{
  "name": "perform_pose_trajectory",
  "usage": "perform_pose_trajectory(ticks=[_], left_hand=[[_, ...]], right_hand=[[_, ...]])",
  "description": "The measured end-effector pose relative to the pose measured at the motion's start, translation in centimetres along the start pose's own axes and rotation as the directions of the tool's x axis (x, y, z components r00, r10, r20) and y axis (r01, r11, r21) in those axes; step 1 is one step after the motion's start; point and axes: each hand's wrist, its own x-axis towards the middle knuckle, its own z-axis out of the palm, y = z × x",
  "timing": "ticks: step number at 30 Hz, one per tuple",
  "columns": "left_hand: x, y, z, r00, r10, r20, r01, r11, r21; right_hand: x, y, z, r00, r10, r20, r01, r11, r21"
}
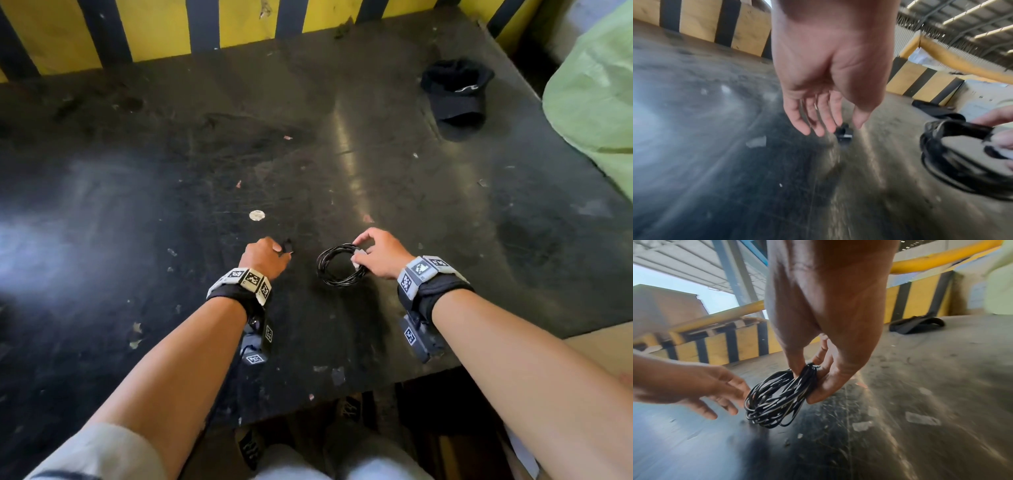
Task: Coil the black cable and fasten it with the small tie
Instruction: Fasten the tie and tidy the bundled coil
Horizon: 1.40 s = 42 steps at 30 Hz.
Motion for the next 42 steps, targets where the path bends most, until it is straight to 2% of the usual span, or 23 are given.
perform_pose_trajectory(ticks=[2,7,12,15,18,21,24,27,30,36,42], left_hand=[[0.7,-0.1,1.3,0.998,-0.005,-0.056,0.007,0.999,0.038],[1.5,-0.3,2.9,0.981,0.086,-0.174,-0.081,0.996,0.037],[0.7,-0.5,2.6,0.955,0.211,-0.211,-0.21,0.977,0.023],[0.0,-0.3,1.8,0.95,0.224,-0.216,-0.256,0.958,-0.133],[-1.0,0.3,0.4,0.986,0.139,-0.089,-0.163,0.91,-0.38],[-1.9,0.4,-0.6,0.991,0.131,-0.022,-0.117,0.788,-0.605],[-2.9,0.3,-1.5,0.987,0.153,0.05,-0.066,0.664,-0.745],[-3.7,-0.2,-1.8,0.97,0.184,0.156,0.016,0.595,-0.803],[-4.2,-1.0,-1.5,0.962,0.139,0.233,0.131,0.515,-0.847],[-5.4,-2.1,-1.3,0.93,0.131,0.345,0.301,0.272,-0.914],[-5.7,-2.1,-1.1,0.9,0.153,0.409,0.372,0.219,-0.902]], right_hand=[[0.1,0.9,-0.6,1.0,0.025,-0.004,-0.024,0.998,0.065],[0.7,2.3,-0.5,0.997,0.05,0.06,-0.064,0.966,0.251],[0.9,2.5,-0.1,0.996,0.044,0.077,-0.068,0.936,0.345],[0.8,2.5,0.2,0.997,0.031,0.069,-0.052,0.942,0.333],[0.4,2.2,0.1,0.998,0.018,0.058,-0.036,0.946,0.322],[-0.3,1.4,0.0,0.998,0.002,0.07,-0.026,0.937,0.348],[-0.9,0.8,0.1,0.996,-0.018,0.088,-0.013,0.938,0.346],[-1.6,0.4,0.5,0.993,-0.02,0.12,-0.026,0.928,0.371],[-2.3,0.0,0.8,0.988,-0.013,0.153,-0.056,0.896,0.44],[-3.0,-0.8,1.5,0.974,-0.072,0.215,-0.072,0.803,0.592],[-3.0,-1.7,2.4,0.971,-0.091,0.219,-0.056,0.809,0.585]])
